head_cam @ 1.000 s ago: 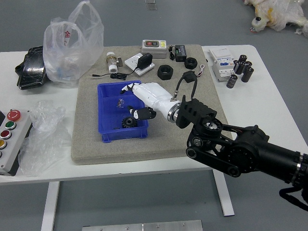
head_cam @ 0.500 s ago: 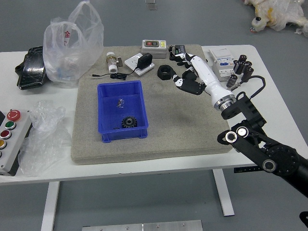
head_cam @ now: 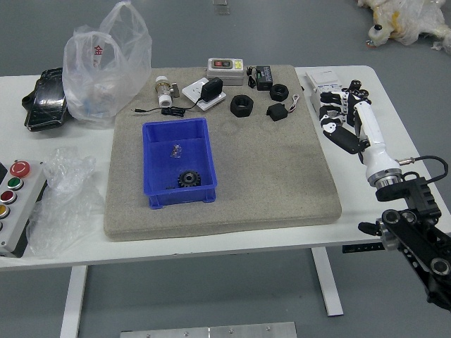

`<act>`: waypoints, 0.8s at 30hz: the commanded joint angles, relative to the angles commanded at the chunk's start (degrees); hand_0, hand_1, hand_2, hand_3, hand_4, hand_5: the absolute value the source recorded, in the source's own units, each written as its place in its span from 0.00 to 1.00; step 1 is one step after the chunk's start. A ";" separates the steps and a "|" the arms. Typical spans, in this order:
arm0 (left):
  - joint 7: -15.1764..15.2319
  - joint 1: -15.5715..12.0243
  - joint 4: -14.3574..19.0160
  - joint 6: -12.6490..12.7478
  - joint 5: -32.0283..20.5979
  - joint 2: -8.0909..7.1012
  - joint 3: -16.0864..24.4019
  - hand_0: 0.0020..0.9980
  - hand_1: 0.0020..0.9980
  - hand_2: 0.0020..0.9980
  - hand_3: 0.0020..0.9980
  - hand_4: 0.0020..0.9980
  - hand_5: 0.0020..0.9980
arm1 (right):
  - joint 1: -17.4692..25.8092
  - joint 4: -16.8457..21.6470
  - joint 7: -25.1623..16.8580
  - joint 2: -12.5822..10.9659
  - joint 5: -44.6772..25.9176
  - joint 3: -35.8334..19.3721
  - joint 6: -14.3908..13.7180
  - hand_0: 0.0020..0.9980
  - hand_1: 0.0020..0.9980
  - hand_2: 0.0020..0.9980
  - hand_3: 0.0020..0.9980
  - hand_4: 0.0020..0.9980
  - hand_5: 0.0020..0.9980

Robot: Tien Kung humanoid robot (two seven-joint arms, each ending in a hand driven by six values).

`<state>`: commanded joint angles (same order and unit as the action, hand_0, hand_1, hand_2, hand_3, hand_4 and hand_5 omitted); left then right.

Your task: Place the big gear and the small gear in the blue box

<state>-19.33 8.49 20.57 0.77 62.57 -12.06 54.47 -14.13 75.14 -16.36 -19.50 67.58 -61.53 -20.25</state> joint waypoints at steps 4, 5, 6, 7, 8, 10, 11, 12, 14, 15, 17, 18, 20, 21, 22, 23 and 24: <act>0.38 -0.12 -0.02 0.07 -1.00 -0.70 -0.63 0.65 0.58 0.56 0.65 0.67 0.36 | 0.53 -0.65 -2.84 0.56 -4.31 0.36 1.01 0.46 0.66 0.68 0.65 0.54 0.21; 0.51 -0.11 -0.04 0.08 -1.26 -0.83 -0.82 0.65 0.58 0.56 0.65 0.68 0.36 | 0.52 -0.82 -3.23 0.73 -5.28 0.38 1.21 0.47 0.66 0.68 0.66 0.54 0.21; 0.68 -0.09 -0.07 0.10 -1.57 -0.95 -1.05 0.65 0.58 0.56 0.65 0.68 0.36 | 0.50 -0.99 -3.58 0.89 -6.17 0.36 1.40 0.47 0.66 0.68 0.66 0.54 0.21; 0.90 -0.03 -0.10 0.14 -1.89 -1.07 -1.29 0.65 0.58 0.56 0.65 0.68 0.36 | 0.52 -1.12 -3.91 1.02 -7.06 0.23 1.57 0.47 0.66 0.68 0.66 0.54 0.21; 1.09 0.01 -0.14 0.20 -2.19 -1.16 -1.50 0.65 0.58 0.56 0.65 0.68 0.36 | 0.60 -1.18 -4.17 1.09 -7.78 0.07 1.71 0.47 0.66 0.68 0.66 0.54 0.21; 1.53 -0.02 -0.22 0.46 -3.21 -1.27 -2.11 0.65 0.58 0.56 0.65 0.68 0.36 | 0.94 -1.13 -4.59 1.06 -9.07 -0.32 1.98 0.47 0.66 0.68 0.66 0.54 0.21; 1.74 -0.13 -0.26 0.66 -3.88 -1.24 -2.47 0.65 0.59 0.56 0.65 0.67 0.36 | 1.21 -0.98 -4.74 0.93 -9.57 -0.58 2.10 0.47 0.66 0.68 0.66 0.55 0.21; 1.94 -0.26 -0.29 0.88 -4.61 -1.20 -2.87 0.65 0.59 0.56 0.65 0.67 0.36 | 1.49 -0.84 -4.87 0.82 -9.99 -0.91 2.19 0.47 0.66 0.68 0.66 0.55 0.21; 2.36 -0.56 -0.37 1.38 -6.33 -1.07 -3.74 0.65 0.59 0.56 0.65 0.67 0.36 | 2.10 -0.57 -5.02 0.75 -10.38 -1.89 2.31 0.47 0.66 0.68 0.66 0.55 0.21; 2.57 -0.66 -0.41 1.61 -7.19 -1.03 -4.19 0.65 0.59 0.56 0.65 0.67 0.36 | 2.37 -0.44 -5.05 0.78 -10.44 -2.43 2.35 0.47 0.66 0.68 0.66 0.55 0.21; 3.05 -0.77 -0.50 2.08 -8.99 -0.97 -5.15 0.65 0.59 0.56 0.65 0.67 0.36 | 2.82 -0.28 -5.10 0.88 -10.46 -3.58 2.39 0.47 0.66 0.68 0.66 0.54 0.21; 3.32 -0.79 -0.56 2.27 -9.83 -0.94 -5.65 0.65 0.59 0.56 0.65 0.67 0.36 | 2.97 -0.25 -5.08 0.91 -10.43 -4.16 2.39 0.47 0.66 0.68 0.66 0.54 0.21; 3.79 -0.71 -0.67 2.45 -11.06 -0.90 -6.48 0.65 0.59 0.56 0.65 0.67 0.36 | 3.19 -0.17 -4.98 0.84 -10.28 -5.36 2.36 0.47 0.66 0.68 0.66 0.54 0.21; 3.93 -0.65 -0.70 2.49 -11.40 -0.89 -6.72 0.65 0.59 0.56 0.65 0.67 0.36 | 3.25 -0.14 -4.93 0.80 -10.22 -5.78 2.35 0.47 0.66 0.68 0.66 0.54 0.21; 4.09 -0.55 -0.75 2.50 -11.70 -0.93 -6.97 0.65 0.59 0.56 0.65 0.67 0.36 | 3.33 -0.08 -4.88 0.74 -10.16 -6.27 2.34 0.47 0.66 0.68 0.66 0.54 0.21; 4.24 -0.43 -0.80 2.50 -11.87 -0.99 -7.13 0.65 0.58 0.56 0.65 0.68 0.36 | 3.43 -0.03 -4.82 0.69 -10.11 -6.71 2.33 0.47 0.66 0.68 0.66 0.54 0.22; 4.33 -0.31 -0.84 2.50 -11.94 -1.07 -7.19 0.65 0.58 0.56 0.65 0.68 0.36 | 3.55 -0.01 -4.78 0.66 -10.09 -7.06 2.33 0.47 0.66 0.68 0.66 0.54 0.22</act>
<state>-15.00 8.18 19.74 3.27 50.63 -13.13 47.28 -10.59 75.13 -21.13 -18.84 57.49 -68.59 -17.91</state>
